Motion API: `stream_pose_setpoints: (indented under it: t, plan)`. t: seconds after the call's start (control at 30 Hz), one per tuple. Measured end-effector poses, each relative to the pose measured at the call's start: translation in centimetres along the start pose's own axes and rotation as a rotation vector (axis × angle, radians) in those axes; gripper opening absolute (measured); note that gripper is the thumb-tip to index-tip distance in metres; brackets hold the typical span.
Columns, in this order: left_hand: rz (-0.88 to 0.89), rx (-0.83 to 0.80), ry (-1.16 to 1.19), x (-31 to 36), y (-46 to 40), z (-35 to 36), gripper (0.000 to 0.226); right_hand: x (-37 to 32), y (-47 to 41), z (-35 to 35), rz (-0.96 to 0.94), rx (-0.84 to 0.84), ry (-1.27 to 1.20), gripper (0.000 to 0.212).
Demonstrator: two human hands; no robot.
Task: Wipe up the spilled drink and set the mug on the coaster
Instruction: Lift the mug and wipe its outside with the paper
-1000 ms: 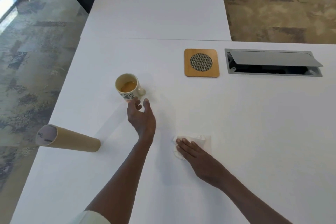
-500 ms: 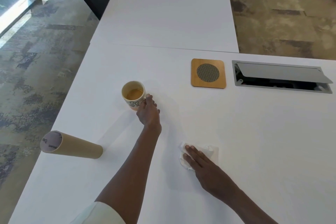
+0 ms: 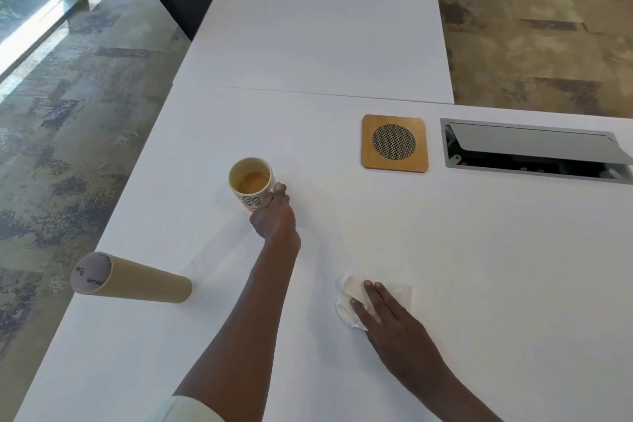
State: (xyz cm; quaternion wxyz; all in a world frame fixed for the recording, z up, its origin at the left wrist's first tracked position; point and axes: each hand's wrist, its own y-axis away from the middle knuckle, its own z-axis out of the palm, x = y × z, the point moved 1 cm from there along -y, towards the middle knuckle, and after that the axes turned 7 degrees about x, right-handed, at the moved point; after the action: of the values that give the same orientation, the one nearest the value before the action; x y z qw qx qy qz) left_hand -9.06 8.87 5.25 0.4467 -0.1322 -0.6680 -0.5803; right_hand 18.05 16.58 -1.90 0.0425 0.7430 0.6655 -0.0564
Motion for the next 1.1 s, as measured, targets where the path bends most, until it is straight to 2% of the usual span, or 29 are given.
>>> stream_pose_setpoints:
  t: [0.17, 0.33, 0.47, 0.6, 0.7, 0.87, 0.97, 1.1]
  plan:
    - [0.011, -0.075, -0.025, 0.2, 0.1, -1.4, 0.017, 0.3, 0.1, -0.1, -0.015, 0.062, -0.03, 0.052]
    - [0.095, -0.176, -0.136, 1.3, 0.2, -3.5, 0.019, 0.6, -0.2, -1.5, -0.04, 0.095, -0.116, 0.046]
    - [0.156, -0.279, -0.207, 3.7, 0.6, -5.4, 0.012, 0.7, 0.0, -1.4, -0.025, 0.083, -0.111, 0.052]
    - [0.204, -0.33, -0.233, 6.9, 1.2, -6.5, 0.01, 0.0, -0.4, -1.1, -0.051, 0.147, -0.062, 0.059]
    - [0.233, -0.349, -0.22, 9.2, 2.1, -6.8, 0.016, -0.5, -1.6, -1.5, -0.012, 0.165, -0.094, 0.055]
    - [0.272, -0.347, -0.219, 12.7, 3.8, -7.1, 0.023, -0.2, -7.3, -4.1, 0.189, 0.246, -0.352, 0.03]
    - [0.263, -0.355, -0.219, 14.1, 4.4, -7.4, 0.025, -0.4, -12.9, -5.2, 0.215, 0.307, -0.412, 0.034]
    - [0.26, -0.366, -0.221, 15.1, 4.5, -8.0, 0.029, -1.9, -20.3, -5.1, 0.18, 0.279, -0.455, 0.037]
